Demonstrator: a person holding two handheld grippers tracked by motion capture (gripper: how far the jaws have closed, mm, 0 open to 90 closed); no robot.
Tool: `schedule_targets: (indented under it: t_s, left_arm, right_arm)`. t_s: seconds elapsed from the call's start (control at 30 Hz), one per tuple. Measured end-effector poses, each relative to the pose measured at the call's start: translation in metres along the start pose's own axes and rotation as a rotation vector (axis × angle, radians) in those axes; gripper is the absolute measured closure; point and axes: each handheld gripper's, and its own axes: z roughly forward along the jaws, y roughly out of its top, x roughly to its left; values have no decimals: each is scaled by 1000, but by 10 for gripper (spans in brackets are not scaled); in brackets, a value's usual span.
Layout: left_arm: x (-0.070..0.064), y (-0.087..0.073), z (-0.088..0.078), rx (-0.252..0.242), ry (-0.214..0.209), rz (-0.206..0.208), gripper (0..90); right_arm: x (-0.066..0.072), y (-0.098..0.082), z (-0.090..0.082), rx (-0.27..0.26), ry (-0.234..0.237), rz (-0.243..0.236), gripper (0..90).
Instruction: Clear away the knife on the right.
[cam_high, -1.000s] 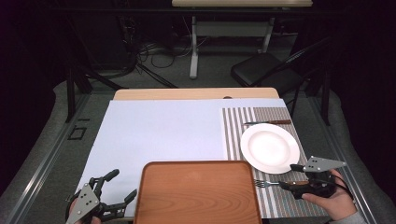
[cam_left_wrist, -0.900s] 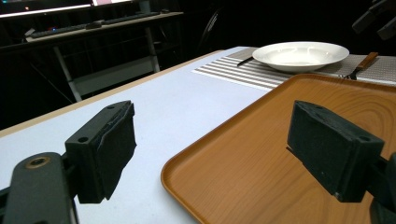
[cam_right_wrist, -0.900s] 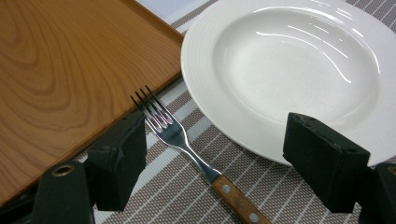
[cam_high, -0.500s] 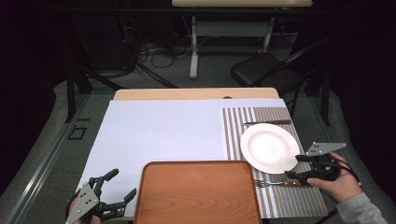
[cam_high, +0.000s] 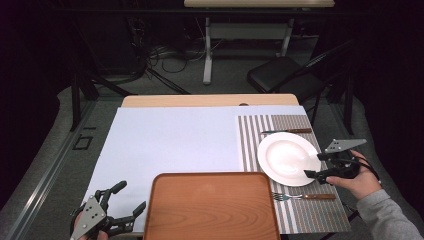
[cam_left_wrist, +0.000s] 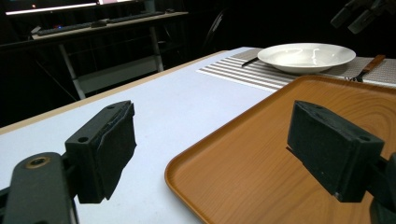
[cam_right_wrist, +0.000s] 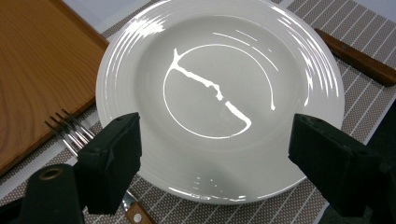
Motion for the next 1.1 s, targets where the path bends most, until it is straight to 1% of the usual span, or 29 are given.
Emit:
schedule_targets:
  t_s: [0.1,0.13,0.2,0.27,0.33,0.37,0.47,0.53,0.57,0.6,0.63,0.67,0.73,0.77,0.8,0.97,1.03,1.1]
  left_arm:
    - [0,0,0,0,1,-1,151]
    - [0,0,0,0,1,-1,152]
    - [0,0,0,0,2,-2,152]
    - [0,0,0,0,2,-2,152]
    - [0,0,0,0,1,-2,152]
    - [0,0,0,0,1,-2,152]
    - [0,-1,0,2,1,-3,152]
    - [0,-1,1,4,1,-1,151]
    - [0,-1,1,4,1,-1,151]
    - [1,-1,1,5,1,1,151]
    - [1,-1,1,5,2,-2,151]
    - [1,-1,1,6,2,-7,151]
    - [1,-1,1,9,3,-9,152]
    - [1,-2,2,11,4,-11,152]
    - [1,-2,2,12,3,-10,151]
    - [2,-2,3,17,2,-11,152]
    - [2,-2,3,18,2,-13,151]
    - [2,-3,3,20,2,-13,151]
  right_arm:
    - [-3,7,3,-2,-1,-23,155]
    - [-3,7,3,-2,-1,-23,155]
    - [-6,13,5,-11,-10,-35,152]
    - [-9,18,6,-13,-7,-46,152]
    - [-11,22,7,-11,-10,-39,153]
    - [-16,27,8,-11,-13,-32,155]
    - [-23,35,10,-16,-9,-12,160]
    - [-27,41,11,-8,-8,-16,174]
    - [-29,44,12,-8,-6,-10,176]
    - [-29,44,12,-8,-6,-10,176]
    - [-35,50,14,-7,2,-3,178]
    - [-37,52,15,-4,4,0,181]
    - [-42,58,18,10,4,-5,182]
    - [-42,58,18,10,4,-5,182]
    - [-45,63,22,18,5,-10,188]
    - [-52,73,35,46,1,-9,187]
    - [-54,77,40,52,-2,0,189]
    - [-56,80,44,55,-6,-2,189]
